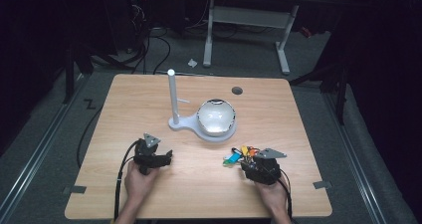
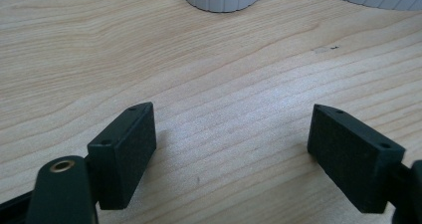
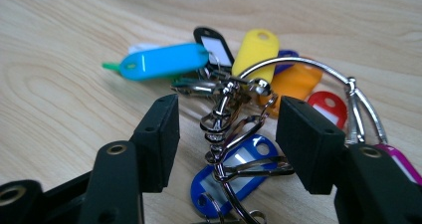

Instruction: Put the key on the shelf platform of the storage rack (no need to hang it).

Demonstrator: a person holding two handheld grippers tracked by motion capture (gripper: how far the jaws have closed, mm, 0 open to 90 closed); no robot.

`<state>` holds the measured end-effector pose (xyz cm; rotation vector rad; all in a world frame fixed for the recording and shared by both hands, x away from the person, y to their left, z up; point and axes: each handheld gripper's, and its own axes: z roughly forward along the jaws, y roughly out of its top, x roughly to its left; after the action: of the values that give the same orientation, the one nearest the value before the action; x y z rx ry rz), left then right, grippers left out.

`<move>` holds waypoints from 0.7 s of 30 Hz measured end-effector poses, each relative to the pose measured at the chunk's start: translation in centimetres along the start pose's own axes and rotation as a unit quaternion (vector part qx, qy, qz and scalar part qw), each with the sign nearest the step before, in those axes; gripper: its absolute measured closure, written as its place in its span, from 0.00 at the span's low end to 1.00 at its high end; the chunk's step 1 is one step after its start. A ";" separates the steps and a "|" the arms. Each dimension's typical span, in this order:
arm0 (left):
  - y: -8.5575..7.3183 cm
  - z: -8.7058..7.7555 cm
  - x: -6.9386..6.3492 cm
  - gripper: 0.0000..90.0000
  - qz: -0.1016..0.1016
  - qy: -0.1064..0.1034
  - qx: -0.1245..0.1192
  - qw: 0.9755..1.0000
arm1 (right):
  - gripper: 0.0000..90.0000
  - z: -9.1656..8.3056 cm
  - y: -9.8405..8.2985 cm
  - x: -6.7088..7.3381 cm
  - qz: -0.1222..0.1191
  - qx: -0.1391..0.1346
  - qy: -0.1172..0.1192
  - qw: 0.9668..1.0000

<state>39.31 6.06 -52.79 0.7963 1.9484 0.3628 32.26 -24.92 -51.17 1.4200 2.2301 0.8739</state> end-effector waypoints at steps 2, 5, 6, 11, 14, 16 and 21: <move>0.0 0.0 0.0 0.22 0.000 0.000 0.000 1.000 | 0.54 0.1 0.0 0.1 -0.007 -0.001 -0.009 1.000; 0.0 0.0 0.0 0.22 0.003 -0.001 -0.001 1.000 | 0.71 0.0 -0.1 0.0 -0.011 -0.006 -0.016 1.000; 0.0 0.0 0.0 0.22 0.003 -0.002 -0.001 1.000 | 0.74 0.0 -0.1 0.0 -0.014 -0.005 -0.014 1.000; 0.0 0.0 0.1 0.22 0.005 -0.002 -0.001 1.000 | 0.84 0.0 -0.1 0.1 -0.027 -0.007 -0.009 1.000; 0.0 0.0 0.1 0.22 0.006 -0.003 -0.001 1.000 | 0.84 0.0 -0.1 0.1 -0.021 -0.008 -0.007 1.000; 0.0 0.0 0.1 0.22 0.006 -0.003 -0.001 1.000 | 0.85 0.1 -0.1 0.1 -0.020 -0.010 -0.006 1.000; 0.0 0.0 0.1 0.22 0.006 -0.003 -0.001 1.000 | 0.86 -0.1 -0.1 0.1 -0.024 -0.013 -0.007 1.000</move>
<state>39.28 6.12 -52.84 0.8067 1.9391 0.3693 32.07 -24.85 -51.19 1.3526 2.2251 0.8708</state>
